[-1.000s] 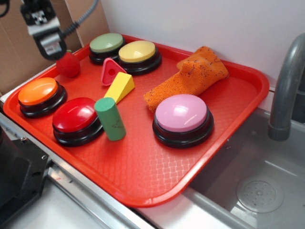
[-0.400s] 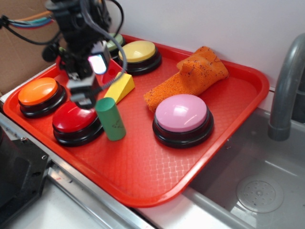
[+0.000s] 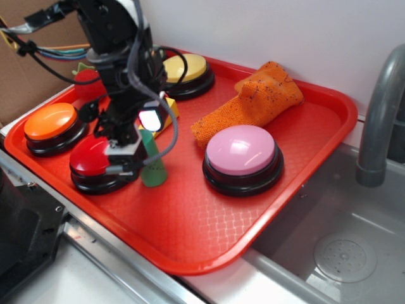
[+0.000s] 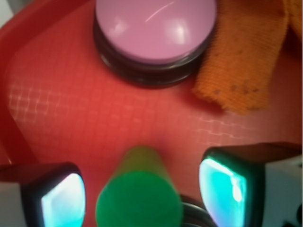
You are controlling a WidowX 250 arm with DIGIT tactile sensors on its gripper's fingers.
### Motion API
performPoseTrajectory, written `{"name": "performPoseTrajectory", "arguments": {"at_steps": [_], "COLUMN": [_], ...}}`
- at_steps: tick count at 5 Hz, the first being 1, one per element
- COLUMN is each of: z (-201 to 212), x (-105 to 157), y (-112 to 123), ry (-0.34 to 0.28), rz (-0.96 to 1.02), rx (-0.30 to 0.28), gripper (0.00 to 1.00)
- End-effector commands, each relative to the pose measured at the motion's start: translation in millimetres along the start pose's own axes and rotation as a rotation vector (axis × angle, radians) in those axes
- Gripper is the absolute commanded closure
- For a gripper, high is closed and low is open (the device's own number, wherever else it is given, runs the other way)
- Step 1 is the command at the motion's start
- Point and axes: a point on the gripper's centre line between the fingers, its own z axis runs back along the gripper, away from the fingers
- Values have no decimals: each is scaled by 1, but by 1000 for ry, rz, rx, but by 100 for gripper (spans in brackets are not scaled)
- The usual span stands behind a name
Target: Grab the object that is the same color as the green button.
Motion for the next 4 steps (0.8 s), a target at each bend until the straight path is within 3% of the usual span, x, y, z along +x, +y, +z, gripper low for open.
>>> {"name": "performPoseTrajectory", "arguments": {"at_steps": [1, 2, 4], "z": [3, -1, 26], "x": [-6, -9, 1], "y": [-2, -2, 7], "ry": [-39, -4, -36], "rz": [-25, -6, 84], "rx": [16, 19, 23], "gripper": [100, 100, 100]}}
